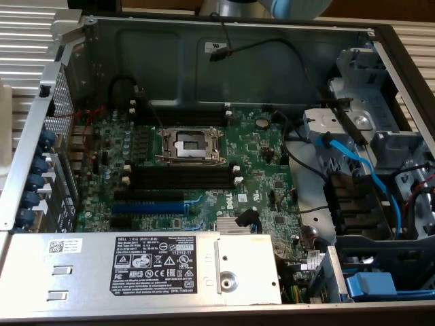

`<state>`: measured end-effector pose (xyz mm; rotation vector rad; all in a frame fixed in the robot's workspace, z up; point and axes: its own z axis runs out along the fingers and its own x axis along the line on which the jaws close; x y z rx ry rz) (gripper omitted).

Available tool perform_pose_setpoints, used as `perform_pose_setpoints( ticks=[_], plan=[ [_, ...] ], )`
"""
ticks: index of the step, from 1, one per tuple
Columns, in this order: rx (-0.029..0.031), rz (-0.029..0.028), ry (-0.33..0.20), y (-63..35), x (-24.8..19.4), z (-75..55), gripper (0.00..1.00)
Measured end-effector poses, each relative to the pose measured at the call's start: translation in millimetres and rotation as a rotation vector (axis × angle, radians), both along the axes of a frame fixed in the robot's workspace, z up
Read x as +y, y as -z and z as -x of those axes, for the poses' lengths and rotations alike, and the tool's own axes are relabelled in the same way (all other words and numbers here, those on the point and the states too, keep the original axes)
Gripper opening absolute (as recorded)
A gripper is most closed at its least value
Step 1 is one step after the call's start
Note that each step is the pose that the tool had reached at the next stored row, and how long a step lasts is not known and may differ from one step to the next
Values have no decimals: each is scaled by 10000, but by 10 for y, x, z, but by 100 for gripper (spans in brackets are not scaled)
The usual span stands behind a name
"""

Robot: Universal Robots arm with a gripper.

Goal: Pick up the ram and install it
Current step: 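Pick up the ram and move it above insertion slot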

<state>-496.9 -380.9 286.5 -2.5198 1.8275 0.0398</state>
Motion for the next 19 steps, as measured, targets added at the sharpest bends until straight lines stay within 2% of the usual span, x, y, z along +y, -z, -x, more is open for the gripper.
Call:
perform_pose_setpoints(
  ticks=[2,6,9,11,13,19],
  plan=[
    [10,0,145,33,-2,1,10],
    [69,-14,294,81,-12,-1,10],
    [106,-20,324,122,-38,1,10],
    [132,-22,334,153,-70,0,10],
    [146,-21,344,188,-120,0,10],
    [147,-46,428,299,-235,-1,10]
  ],
)
